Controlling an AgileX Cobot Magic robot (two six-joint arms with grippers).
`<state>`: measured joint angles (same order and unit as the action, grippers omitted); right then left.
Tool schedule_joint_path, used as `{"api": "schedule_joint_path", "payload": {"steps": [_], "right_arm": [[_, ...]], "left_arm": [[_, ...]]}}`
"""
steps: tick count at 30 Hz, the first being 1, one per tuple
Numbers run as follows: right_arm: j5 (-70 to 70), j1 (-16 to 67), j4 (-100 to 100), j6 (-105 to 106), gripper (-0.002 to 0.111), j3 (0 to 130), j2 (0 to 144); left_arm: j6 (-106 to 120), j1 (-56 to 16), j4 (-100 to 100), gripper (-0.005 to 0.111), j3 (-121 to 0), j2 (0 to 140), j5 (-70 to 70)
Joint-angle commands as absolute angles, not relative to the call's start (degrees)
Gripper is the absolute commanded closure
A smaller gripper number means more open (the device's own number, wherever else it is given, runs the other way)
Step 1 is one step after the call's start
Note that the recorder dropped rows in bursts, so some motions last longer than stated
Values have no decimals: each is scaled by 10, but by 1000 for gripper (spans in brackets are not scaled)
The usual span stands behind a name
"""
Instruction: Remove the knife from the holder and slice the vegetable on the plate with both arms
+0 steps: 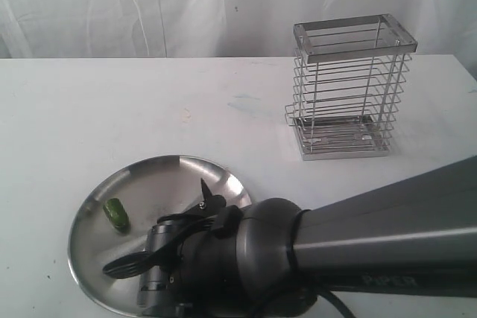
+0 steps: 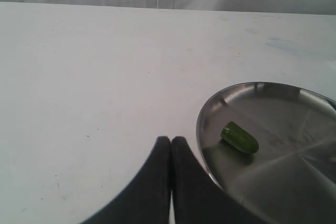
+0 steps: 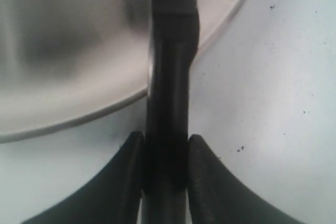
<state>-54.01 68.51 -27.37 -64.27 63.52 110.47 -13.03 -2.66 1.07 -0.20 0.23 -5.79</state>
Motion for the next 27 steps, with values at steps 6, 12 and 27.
{"api": "schedule_joint_path", "payload": {"steps": [6,12,27], "right_arm": [[-592,679,-283,-647,106,633,1100],[-551,679,-283,-638,107,633,1043],[-455,481,357,-32,108,633,924]], "left_arm": [[-131,-30,6,107,0,0,-56],[-131,-30,6,107,0,0,-56],[-131,-30,6,107,0,0,-56]]}}
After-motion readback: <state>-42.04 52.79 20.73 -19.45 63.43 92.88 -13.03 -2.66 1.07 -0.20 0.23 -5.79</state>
